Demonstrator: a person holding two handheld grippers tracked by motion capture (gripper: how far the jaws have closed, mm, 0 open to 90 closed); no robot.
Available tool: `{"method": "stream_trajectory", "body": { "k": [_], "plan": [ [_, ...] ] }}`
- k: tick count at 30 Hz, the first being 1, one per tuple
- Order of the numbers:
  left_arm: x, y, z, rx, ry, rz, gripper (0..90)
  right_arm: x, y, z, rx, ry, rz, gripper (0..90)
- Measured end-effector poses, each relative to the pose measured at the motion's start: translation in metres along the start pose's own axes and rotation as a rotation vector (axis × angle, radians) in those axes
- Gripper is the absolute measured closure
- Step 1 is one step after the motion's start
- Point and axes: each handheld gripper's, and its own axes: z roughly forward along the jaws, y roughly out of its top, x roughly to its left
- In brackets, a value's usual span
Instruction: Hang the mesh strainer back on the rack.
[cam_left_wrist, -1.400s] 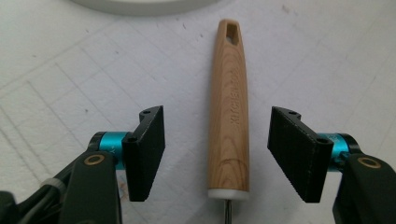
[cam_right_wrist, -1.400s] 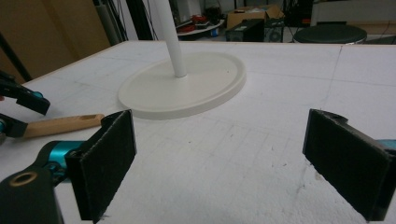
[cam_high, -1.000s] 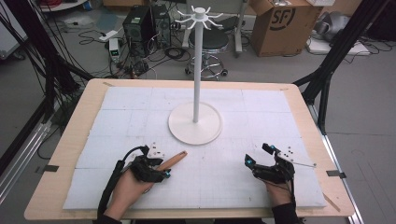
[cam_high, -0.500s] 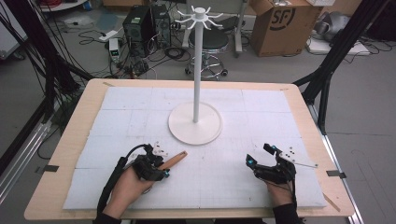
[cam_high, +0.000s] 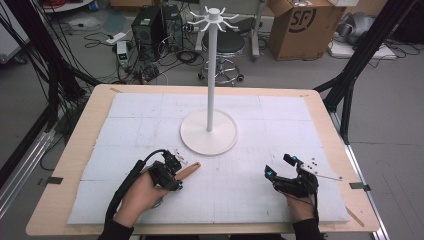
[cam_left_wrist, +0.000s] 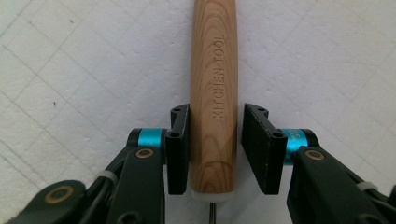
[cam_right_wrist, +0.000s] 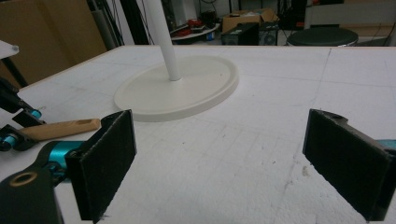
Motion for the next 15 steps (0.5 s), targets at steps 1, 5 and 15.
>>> {"method": "stream_trajectory", "body": {
  "k": [1, 5, 15],
  "plan": [
    [0.000, 0.001, 0.000, 0.004, -0.003, -0.001, 63.8, 0.000, 0.000, 0.000, -0.003, 0.000, -0.003, 8.8],
    [-0.003, 0.005, 0.001, 0.028, 0.017, 0.022, 68.5, 0.000, 0.000, -0.001, -0.004, -0.002, 0.000, 8.8],
    [0.006, -0.011, -0.001, -0.087, -0.047, 0.009, 69.1, 0.000, 0.001, 0.000, -0.006, -0.004, -0.001, 8.8]
  ]
}}
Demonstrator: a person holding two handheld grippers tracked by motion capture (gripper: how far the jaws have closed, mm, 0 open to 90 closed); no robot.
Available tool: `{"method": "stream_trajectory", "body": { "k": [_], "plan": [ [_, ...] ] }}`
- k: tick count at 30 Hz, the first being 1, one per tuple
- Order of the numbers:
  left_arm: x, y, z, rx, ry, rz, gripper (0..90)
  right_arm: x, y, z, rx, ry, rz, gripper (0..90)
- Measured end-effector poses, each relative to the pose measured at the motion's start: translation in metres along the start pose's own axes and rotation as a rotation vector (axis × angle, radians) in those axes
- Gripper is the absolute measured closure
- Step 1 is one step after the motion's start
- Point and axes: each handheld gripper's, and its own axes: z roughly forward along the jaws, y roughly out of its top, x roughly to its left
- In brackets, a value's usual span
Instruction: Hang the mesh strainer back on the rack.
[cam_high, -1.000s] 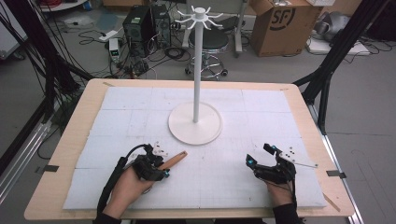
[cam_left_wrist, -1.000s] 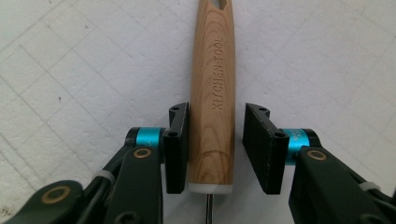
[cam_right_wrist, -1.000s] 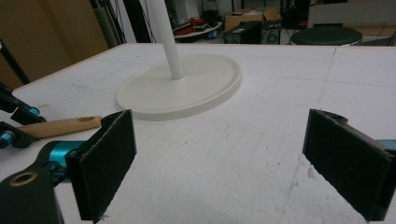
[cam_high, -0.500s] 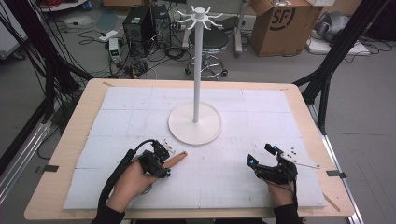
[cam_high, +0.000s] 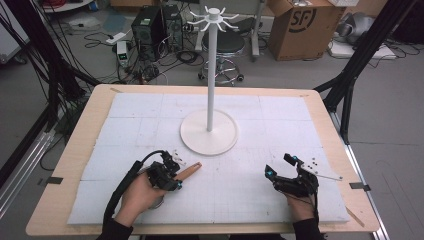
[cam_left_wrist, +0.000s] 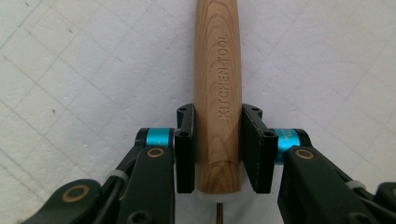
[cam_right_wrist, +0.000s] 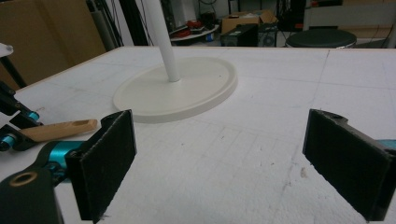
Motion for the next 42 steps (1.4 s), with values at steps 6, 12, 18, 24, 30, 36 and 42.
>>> {"method": "stream_trajectory", "body": {
  "k": [6, 12, 18, 24, 30, 36, 42],
  "plan": [
    [0.007, -0.003, -0.001, -0.055, -0.020, -0.040, 69.0, 0.000, 0.000, 0.000, -0.012, 0.004, -0.003, 8.8],
    [0.012, -0.005, -0.008, -0.118, -0.033, -0.053, 69.0, -0.001, 0.000, 0.000, -0.006, 0.004, 0.002, 8.8],
    [0.015, -0.007, -0.019, -0.235, -0.048, -0.069, 68.9, -0.001, 0.000, 0.000, -0.005, 0.006, -0.001, 8.8],
    [0.020, -0.009, -0.027, -0.306, -0.057, -0.080, 68.8, -0.001, 0.000, 0.002, 0.000, 0.006, -0.003, 8.8],
    [0.025, -0.008, -0.044, -0.422, -0.071, -0.103, 68.8, -0.001, 0.000, 0.003, 0.002, 0.006, -0.005, 8.8],
    [0.030, 0.000, -0.071, -0.598, -0.087, -0.130, 68.9, 0.000, 0.000, 0.003, 0.005, 0.012, -0.003, 8.8],
    [0.037, 0.011, -0.090, -0.718, -0.133, -0.143, 68.8, -0.001, 0.000, 0.004, 0.003, 0.010, -0.007, 8.8]
  ]
}}
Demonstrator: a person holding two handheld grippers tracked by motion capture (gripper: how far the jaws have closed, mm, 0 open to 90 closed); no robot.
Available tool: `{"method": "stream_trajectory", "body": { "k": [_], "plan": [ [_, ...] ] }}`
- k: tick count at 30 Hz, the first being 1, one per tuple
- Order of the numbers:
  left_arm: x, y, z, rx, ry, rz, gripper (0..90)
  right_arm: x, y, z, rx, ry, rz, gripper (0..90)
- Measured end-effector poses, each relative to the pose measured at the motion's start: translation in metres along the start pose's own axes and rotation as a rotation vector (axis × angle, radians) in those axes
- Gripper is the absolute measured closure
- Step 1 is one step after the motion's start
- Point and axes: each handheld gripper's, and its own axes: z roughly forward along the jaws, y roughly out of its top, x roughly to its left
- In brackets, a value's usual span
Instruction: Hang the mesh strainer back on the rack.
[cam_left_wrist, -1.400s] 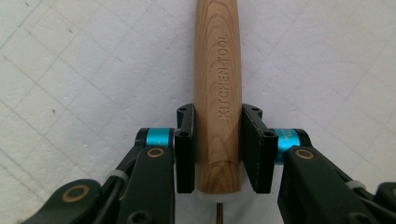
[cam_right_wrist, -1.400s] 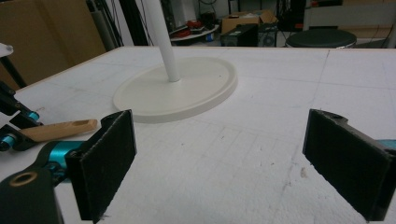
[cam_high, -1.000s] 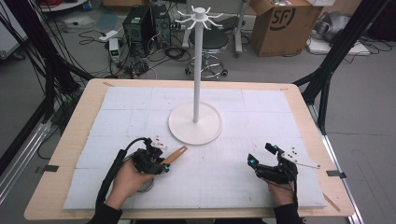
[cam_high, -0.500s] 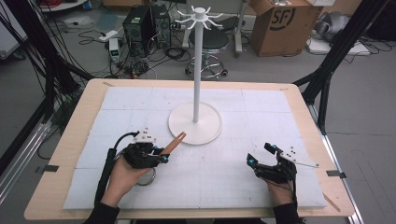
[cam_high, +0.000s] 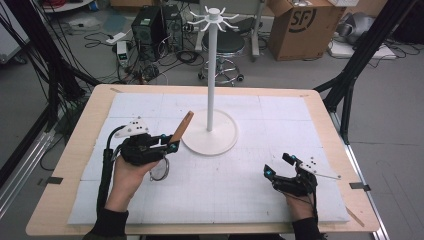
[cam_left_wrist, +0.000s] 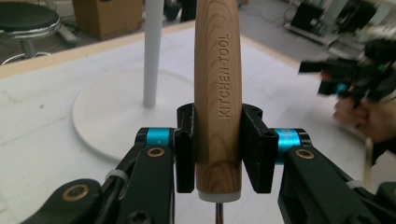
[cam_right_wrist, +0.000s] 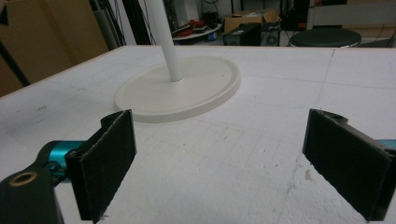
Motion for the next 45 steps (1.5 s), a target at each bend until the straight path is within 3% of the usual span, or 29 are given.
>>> {"method": "stream_trajectory", "body": {
  "k": [3, 9, 16, 21, 24, 34, 45],
  "plan": [
    [0.000, 0.010, 0.000, -0.028, 0.001, 0.003, 68.8, 0.001, 0.000, 0.000, -0.001, 0.001, 0.000, 8.8],
    [0.000, 0.024, -0.003, -0.133, -0.010, -0.017, 68.8, 0.001, 0.000, -0.001, -0.001, 0.003, -0.002, 8.8],
    [0.005, 0.037, -0.002, -0.240, -0.039, -0.051, 68.8, 0.002, 0.000, 0.000, -0.004, 0.006, 0.000, 8.8],
    [0.009, 0.047, -0.003, -0.321, -0.082, -0.087, 68.8, 0.001, 0.000, -0.001, -0.006, 0.005, 0.001, 8.8],
    [0.009, 0.054, -0.004, -0.352, -0.086, -0.083, 68.8, 0.001, 0.000, -0.001, -0.006, 0.003, 0.012, 8.8],
    [0.005, 0.084, -0.006, -0.385, -0.088, -0.048, 68.8, 0.000, 0.000, 0.000, -0.010, 0.016, 0.026, 8.8],
    [-0.001, 0.112, 0.003, -0.418, -0.102, -0.014, 68.8, -0.005, -0.001, 0.001, -0.016, 0.013, 0.050, 8.8]
  ]
}}
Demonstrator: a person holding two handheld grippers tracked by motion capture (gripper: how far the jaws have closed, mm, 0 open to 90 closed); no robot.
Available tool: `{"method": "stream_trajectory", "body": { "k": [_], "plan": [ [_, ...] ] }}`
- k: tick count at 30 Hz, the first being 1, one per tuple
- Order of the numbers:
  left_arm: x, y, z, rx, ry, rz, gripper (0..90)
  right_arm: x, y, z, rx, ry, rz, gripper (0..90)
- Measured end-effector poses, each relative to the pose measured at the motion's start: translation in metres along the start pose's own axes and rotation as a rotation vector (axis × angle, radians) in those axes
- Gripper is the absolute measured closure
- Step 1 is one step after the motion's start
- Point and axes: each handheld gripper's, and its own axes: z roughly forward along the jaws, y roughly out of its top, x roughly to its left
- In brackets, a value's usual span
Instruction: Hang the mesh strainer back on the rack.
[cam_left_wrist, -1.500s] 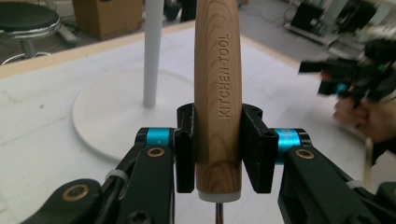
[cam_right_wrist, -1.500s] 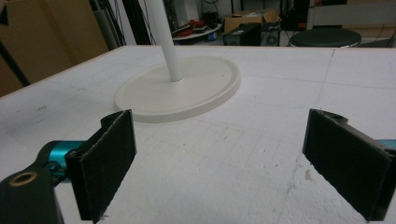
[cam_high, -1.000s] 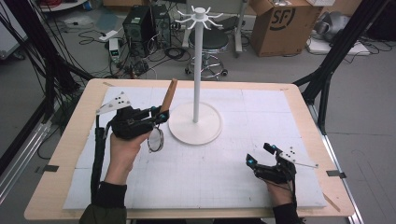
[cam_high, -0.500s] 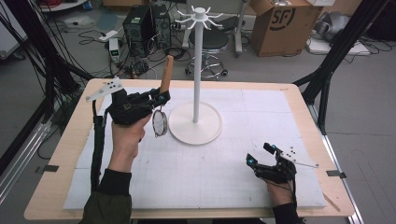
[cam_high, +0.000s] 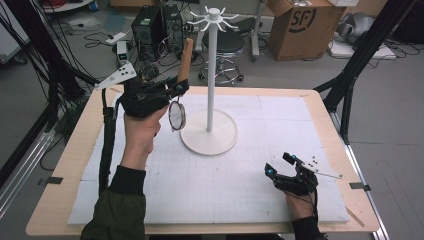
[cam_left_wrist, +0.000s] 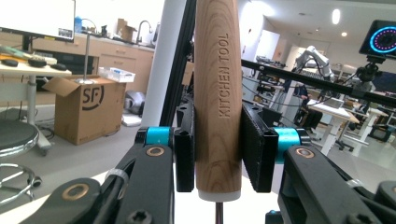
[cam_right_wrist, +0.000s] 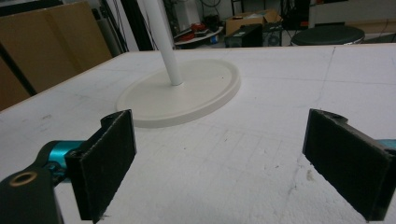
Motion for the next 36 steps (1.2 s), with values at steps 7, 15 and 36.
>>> {"method": "stream_trajectory", "body": {
  "k": [7, 15, 36],
  "plan": [
    [-0.002, 0.011, 0.004, -0.003, 0.000, 0.017, 68.8, 0.000, 0.000, 0.000, 0.002, 0.003, 0.001, 8.8],
    [-0.006, 0.025, 0.012, 0.018, 0.017, 0.046, 68.8, -0.002, 0.000, -0.002, -0.010, -0.004, 0.013, 8.8],
    [-0.006, 0.025, 0.024, 0.036, 0.021, 0.057, 68.7, -0.005, -0.001, -0.002, -0.012, -0.012, 0.023, 8.8]
  ]
}}
